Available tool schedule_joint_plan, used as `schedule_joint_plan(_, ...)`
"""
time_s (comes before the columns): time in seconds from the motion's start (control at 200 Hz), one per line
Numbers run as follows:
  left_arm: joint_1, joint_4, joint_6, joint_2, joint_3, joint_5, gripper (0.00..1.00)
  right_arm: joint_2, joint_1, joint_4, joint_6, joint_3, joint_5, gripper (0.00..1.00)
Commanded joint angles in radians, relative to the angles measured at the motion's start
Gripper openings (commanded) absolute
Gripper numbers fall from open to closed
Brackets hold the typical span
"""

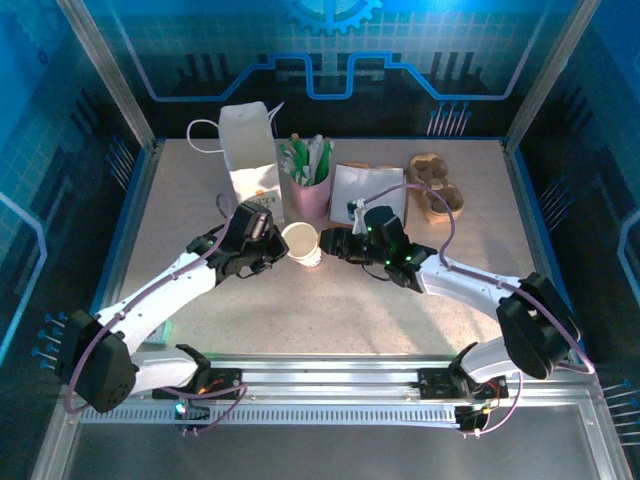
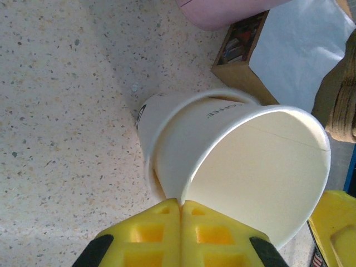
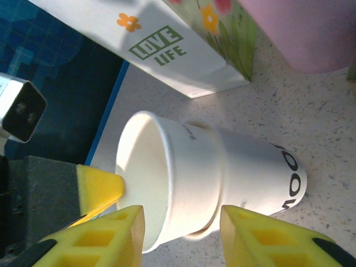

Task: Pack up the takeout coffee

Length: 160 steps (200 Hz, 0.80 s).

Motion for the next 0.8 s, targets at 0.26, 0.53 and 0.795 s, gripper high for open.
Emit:
schedule_joint_plan(0.26, 0.001, -0.008, 0.007, -0.019, 0.008, 0.007, 0.0, 0.05, -0.011, 0.155, 0.087, -0.063, -0.073, 0.41)
schedule_joint_plan(0.53, 0.014, -0.064, 0.079, 0.02, 0.191, -0.028, 0.0, 0.013, -0.018, 0.062, 0.022, -0.029, -0.041, 0.42)
schedule_joint_plan(0.795, 0.039, -0.114, 0.14, 0.076, 0.33, -0.028, 0.0, -0.05, -0.023, -0.159, -0.078, 0.031, 0.031, 0.43)
